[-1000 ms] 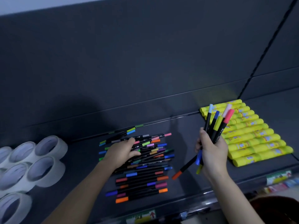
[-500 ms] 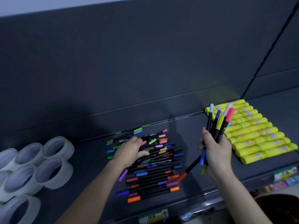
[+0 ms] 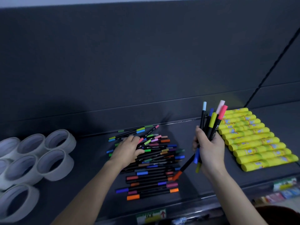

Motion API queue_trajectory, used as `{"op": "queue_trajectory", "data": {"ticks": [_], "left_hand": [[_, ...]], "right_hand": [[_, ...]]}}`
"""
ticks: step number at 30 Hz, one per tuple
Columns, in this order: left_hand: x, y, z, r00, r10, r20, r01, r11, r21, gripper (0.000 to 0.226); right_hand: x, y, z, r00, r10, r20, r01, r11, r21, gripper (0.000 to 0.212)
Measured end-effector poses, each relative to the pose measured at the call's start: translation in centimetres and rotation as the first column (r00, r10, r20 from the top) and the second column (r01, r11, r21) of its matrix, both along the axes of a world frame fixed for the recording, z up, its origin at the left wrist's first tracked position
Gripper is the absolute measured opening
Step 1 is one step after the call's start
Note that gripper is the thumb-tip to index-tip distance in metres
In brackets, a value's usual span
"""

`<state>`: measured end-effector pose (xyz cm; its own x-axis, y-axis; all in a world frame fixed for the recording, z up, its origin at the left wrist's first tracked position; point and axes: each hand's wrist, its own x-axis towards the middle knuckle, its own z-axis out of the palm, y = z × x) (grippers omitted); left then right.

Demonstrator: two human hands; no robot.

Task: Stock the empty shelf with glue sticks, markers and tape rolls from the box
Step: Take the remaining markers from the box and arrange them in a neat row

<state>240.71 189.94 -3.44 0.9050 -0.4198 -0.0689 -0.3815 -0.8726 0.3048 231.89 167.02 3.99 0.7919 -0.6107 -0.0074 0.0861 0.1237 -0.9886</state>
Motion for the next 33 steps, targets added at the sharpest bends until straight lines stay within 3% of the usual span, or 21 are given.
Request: {"op": "queue_trajectory", "data": {"ticks": [8, 12, 16, 19, 23, 25, 27, 30, 33], "left_hand": [[-0.2, 1.2, -0.4, 0.998, 0.022, 0.056, -0.020, 0.999, -0.026, 0.052], [-0.2, 2.1, -0.3, 0.997, 0.051, 0.052, -0.045, 0.991, -0.125, 0.050], [-0.7, 3.1, 0.5, 0.993, 0.111, 0.051, -0.096, 0.967, -0.236, 0.046], [-1.5, 3.9, 0.6, 0.983, 0.178, 0.045, -0.156, 0.938, -0.309, 0.038], [-3.1, 5.0, 0.4, 0.975, 0.223, -0.001, -0.206, 0.902, -0.380, 0.031], [-3.7, 5.5, 0.2, 0.965, 0.261, -0.029, -0.248, 0.870, -0.427, 0.030], [-4.3, 6.1, 0.1, 0.946, 0.318, -0.069, -0.311, 0.821, -0.480, 0.028], [-4.8, 7.1, 0.0, 0.911, 0.395, -0.115, -0.396, 0.766, -0.506, 0.026], [-5.3, 8.0, 0.0, 0.888, 0.447, -0.112, -0.439, 0.749, -0.496, 0.026]], "right_hand": [[1.1, 1.1, 0.1, 0.999, 0.048, 0.010, -0.047, 0.999, -0.026, 0.026], [1.6, 2.1, 0.9, 0.996, 0.077, 0.045, -0.073, 0.994, -0.087, 0.023], [2.7, 3.2, 1.4, 0.988, 0.139, 0.068, -0.121, 0.969, -0.217, 0.021], [4.1, 4.1, 0.9, 0.973, 0.229, 0.008, -0.207, 0.894, -0.396, 0.017], [5.5, 5.5, 0.3, 0.926, 0.366, -0.090, -0.343, 0.722, -0.601, 0.017], [6.0, 6.4, 0.5, 0.887, 0.434, -0.154, -0.401, 0.565, -0.721, 0.014], [6.5, 7.3, 0.3, 0.830, 0.495, -0.257, -0.460, 0.346, -0.818, 0.012], [7.4, 8.4, -1.2, 0.750, 0.501, -0.431, -0.531, 0.067, -0.845, 0.023], [7.9, 9.2, -3.0, 0.699, 0.485, -0.526, -0.585, -0.035, -0.810, 0.023]]}}
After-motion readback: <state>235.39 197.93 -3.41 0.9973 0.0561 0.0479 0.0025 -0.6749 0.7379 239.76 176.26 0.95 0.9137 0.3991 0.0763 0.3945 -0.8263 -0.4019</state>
